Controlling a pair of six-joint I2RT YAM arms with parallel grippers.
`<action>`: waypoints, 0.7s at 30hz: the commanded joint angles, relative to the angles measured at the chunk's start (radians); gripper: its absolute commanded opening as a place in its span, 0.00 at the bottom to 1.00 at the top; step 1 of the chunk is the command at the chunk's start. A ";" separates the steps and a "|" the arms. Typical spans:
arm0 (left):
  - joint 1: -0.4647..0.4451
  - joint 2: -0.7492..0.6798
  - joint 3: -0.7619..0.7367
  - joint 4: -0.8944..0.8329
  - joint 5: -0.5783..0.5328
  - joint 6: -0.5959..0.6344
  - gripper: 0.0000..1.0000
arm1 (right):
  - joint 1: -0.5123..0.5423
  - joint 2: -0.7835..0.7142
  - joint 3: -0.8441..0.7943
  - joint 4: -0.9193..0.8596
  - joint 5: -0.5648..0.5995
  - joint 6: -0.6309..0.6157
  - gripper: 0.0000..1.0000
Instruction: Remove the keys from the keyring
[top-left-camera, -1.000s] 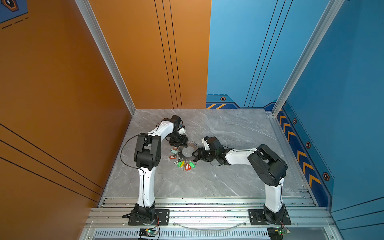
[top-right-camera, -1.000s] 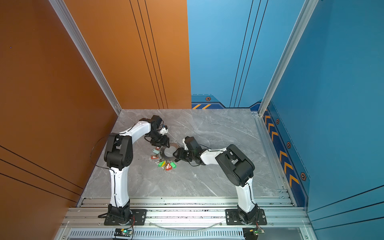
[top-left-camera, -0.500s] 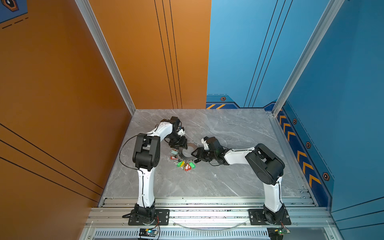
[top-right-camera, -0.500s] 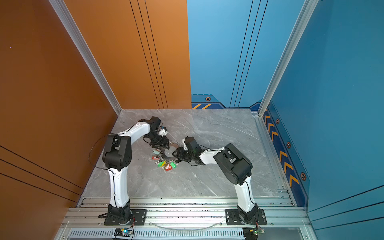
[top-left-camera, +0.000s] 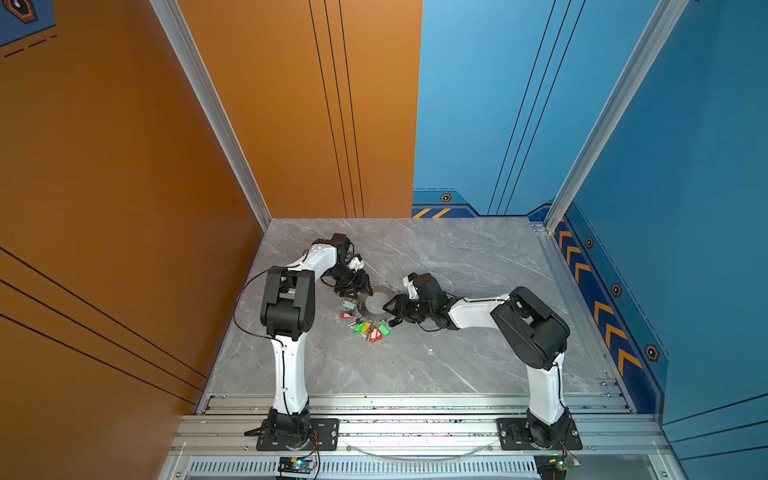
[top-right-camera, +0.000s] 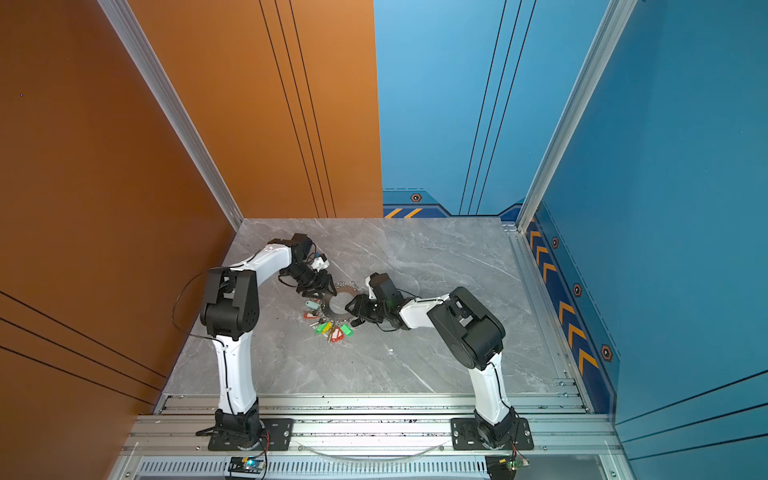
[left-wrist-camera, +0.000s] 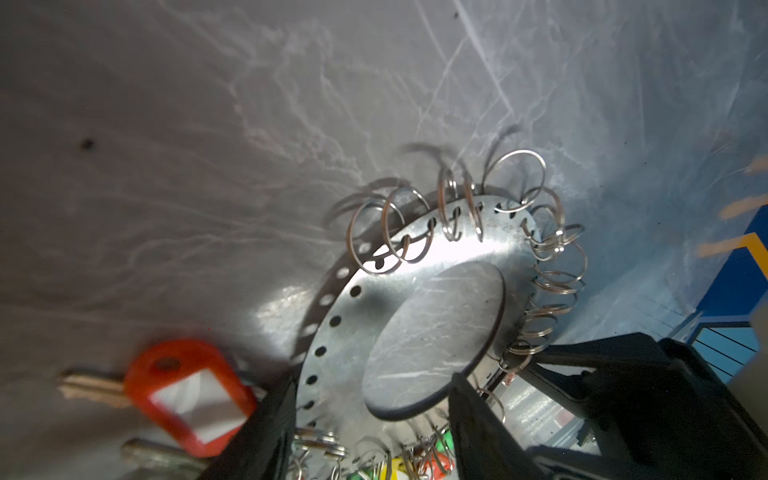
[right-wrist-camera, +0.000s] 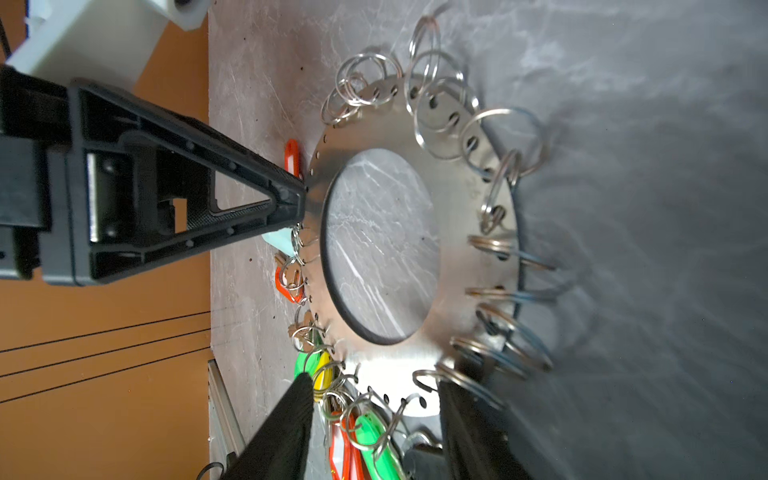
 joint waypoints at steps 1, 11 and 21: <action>-0.018 -0.061 -0.032 -0.035 0.223 -0.031 0.57 | 0.005 0.014 -0.024 -0.022 -0.001 -0.007 0.51; 0.000 -0.125 -0.085 0.009 0.330 -0.063 0.53 | -0.001 -0.036 -0.043 -0.029 -0.006 -0.006 0.51; -0.027 -0.113 -0.120 0.010 0.308 -0.034 0.34 | -0.037 -0.067 -0.044 -0.028 -0.009 -0.002 0.50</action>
